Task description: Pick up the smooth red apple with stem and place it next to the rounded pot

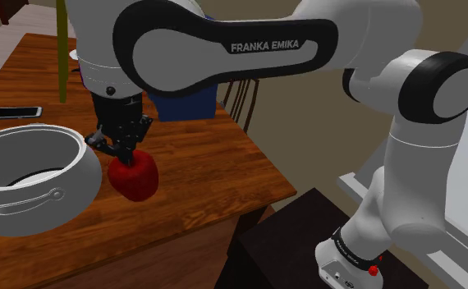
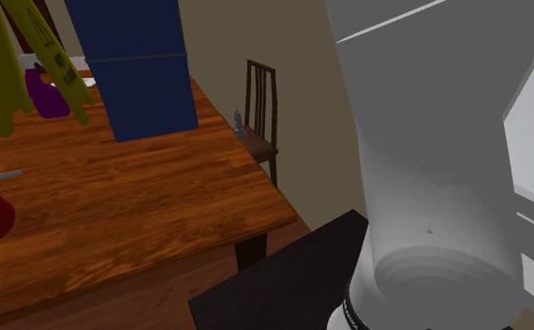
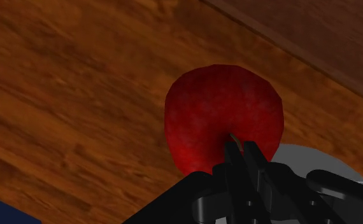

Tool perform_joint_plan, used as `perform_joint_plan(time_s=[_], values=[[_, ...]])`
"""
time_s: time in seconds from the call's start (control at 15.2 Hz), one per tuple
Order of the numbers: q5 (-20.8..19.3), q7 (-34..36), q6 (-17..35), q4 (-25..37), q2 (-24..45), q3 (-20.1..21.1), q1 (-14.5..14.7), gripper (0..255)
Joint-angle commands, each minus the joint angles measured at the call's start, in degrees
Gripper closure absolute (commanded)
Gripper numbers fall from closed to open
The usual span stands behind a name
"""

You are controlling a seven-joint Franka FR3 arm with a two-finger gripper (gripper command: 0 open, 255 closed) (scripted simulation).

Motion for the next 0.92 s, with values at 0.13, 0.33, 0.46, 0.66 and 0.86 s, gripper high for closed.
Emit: perform_joint_plan(time_s=[0.13, 0.33, 0.46, 0.66, 0.86], values=[[-0.21, 0.33, 3.05, -2.93, 0.14, -0.15, -0.36, 255], [-0.49, 0.66, 5.16, -4.77, 0.48, -0.29, -0.48, 255], [-0.72, 0.89, 6.53, -5.90, 0.77, -0.41, -0.54, 255], [-1.08, 1.25, 8.45, -7.40, 1.27, -0.58, -0.58, 255], [-1.08, 1.25, 8.45, -7.40, 1.27, -0.59, -0.58, 255]])
